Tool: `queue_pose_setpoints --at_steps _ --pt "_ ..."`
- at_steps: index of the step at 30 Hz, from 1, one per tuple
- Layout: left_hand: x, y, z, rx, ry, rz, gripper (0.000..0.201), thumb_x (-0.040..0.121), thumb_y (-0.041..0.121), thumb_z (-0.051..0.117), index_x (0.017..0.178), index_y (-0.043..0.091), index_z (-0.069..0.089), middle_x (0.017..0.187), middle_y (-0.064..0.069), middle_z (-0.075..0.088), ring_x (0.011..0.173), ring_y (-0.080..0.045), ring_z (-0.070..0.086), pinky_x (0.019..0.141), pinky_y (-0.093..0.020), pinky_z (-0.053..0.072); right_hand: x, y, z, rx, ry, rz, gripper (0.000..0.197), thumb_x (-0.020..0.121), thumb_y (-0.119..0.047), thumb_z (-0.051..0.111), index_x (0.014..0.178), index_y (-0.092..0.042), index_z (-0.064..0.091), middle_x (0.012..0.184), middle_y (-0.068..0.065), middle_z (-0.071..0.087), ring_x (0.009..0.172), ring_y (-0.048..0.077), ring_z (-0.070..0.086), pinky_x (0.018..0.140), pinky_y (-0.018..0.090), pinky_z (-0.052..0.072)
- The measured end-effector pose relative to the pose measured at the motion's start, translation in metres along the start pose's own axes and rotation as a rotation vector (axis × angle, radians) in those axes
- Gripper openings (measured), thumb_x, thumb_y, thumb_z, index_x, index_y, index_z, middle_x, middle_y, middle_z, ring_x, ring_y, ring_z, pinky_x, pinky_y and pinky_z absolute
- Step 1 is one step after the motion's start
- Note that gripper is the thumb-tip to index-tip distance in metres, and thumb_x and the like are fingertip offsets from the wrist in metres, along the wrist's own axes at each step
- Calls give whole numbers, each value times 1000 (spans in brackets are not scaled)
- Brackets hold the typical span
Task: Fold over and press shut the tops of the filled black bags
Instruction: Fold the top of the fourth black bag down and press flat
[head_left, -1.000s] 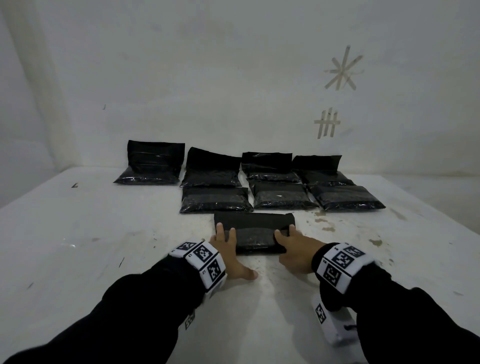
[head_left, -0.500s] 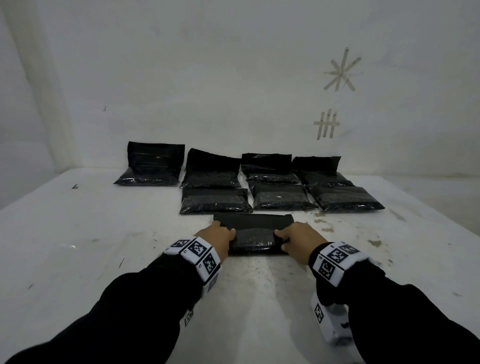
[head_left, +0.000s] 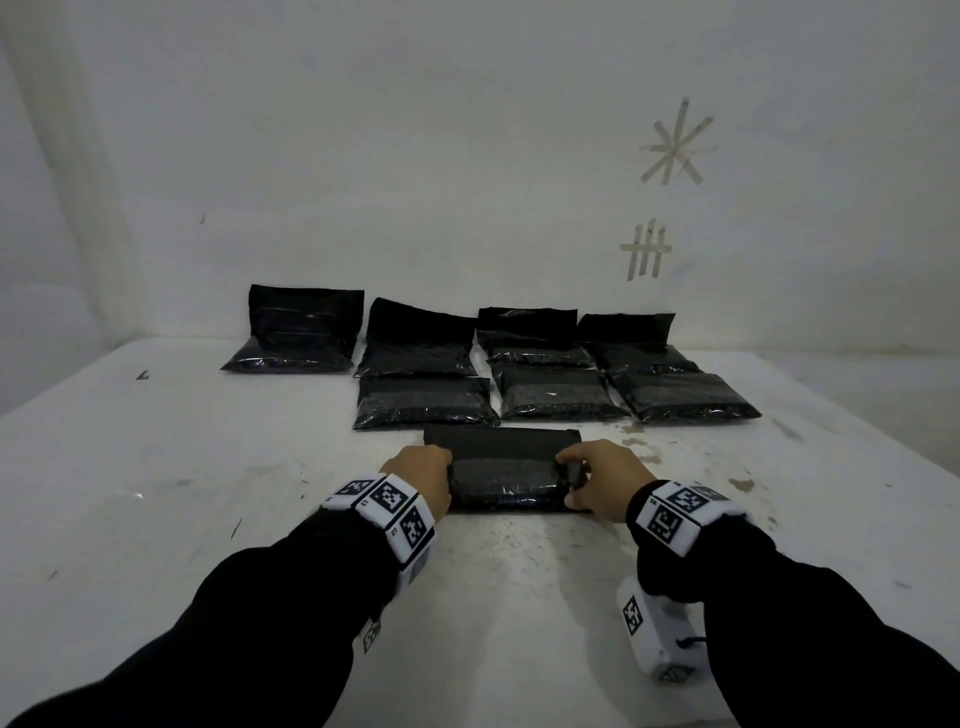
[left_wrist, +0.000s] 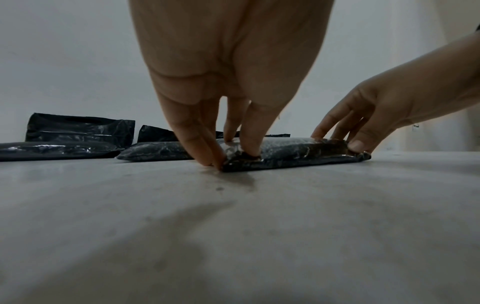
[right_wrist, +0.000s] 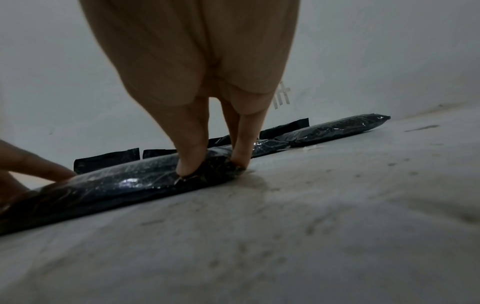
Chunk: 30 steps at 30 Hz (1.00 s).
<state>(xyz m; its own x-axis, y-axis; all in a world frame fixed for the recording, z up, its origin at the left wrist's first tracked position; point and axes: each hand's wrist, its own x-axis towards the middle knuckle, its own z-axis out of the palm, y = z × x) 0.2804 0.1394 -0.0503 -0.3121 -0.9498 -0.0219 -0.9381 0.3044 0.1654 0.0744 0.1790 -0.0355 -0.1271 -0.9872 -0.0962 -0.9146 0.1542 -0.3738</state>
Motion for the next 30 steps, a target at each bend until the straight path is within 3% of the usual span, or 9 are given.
queue_pose_setpoints --at_steps 4,6,9,12,17,21,26,30 --pt "0 0 -2 -52 2 -33 26 87 15 60 112 11 61 115 -10 63 107 -26 60 87 -31 47 1 3 -2 33 3 5 53 80 -11 73 130 -17 55 127 6 58 112 21 56 84 20 40" --pt "0 0 -2 -49 15 -27 27 87 15 60 114 13 61 115 -8 63 107 -25 60 84 -28 46 2 6 -1 55 0 -15 53 80 -12 73 129 -17 55 125 6 58 98 16 54 79 19 38" --pt "-1 1 -1 -28 29 -23 24 87 16 59 111 13 62 114 -8 63 107 -24 60 78 -25 43 2 12 1 103 3 -33 52 79 -13 74 127 -19 55 108 0 55 89 13 50 77 20 40" --pt "-3 1 -4 -45 17 -14 27 87 15 60 113 11 62 117 -9 62 109 -25 60 85 -27 46 2 14 0 164 33 -37 49 77 -11 76 122 -19 57 102 -3 51 86 15 53 75 21 41" --pt "-3 -4 -25 -86 19 15 28 87 13 59 113 4 63 118 -14 62 112 -29 58 93 -31 46 4 6 -8 216 91 -66 47 75 -9 77 117 -21 59 102 -2 54 87 17 57 73 24 44" --pt "0 -25 -49 -178 49 -4 38 84 25 65 118 10 60 120 -11 62 111 -27 58 93 -30 48 14 -19 -24 248 162 -129 44 72 -10 79 111 -20 62 101 -1 59 95 19 60 83 29 49" --pt "3 -66 -82 -240 202 -90 53 84 28 65 132 10 51 133 -10 53 123 -27 50 101 -32 42 34 -76 -32 256 195 -230 39 76 -18 75 113 -20 63 100 -2 58 97 18 57 81 25 44" --pt "6 -119 -106 -258 198 -178 53 86 25 63 135 11 48 136 -9 51 124 -26 49 99 -30 41 62 -126 -20 309 126 -303 38 78 -16 74 114 -17 63 102 1 63 102 19 61 89 26 45"
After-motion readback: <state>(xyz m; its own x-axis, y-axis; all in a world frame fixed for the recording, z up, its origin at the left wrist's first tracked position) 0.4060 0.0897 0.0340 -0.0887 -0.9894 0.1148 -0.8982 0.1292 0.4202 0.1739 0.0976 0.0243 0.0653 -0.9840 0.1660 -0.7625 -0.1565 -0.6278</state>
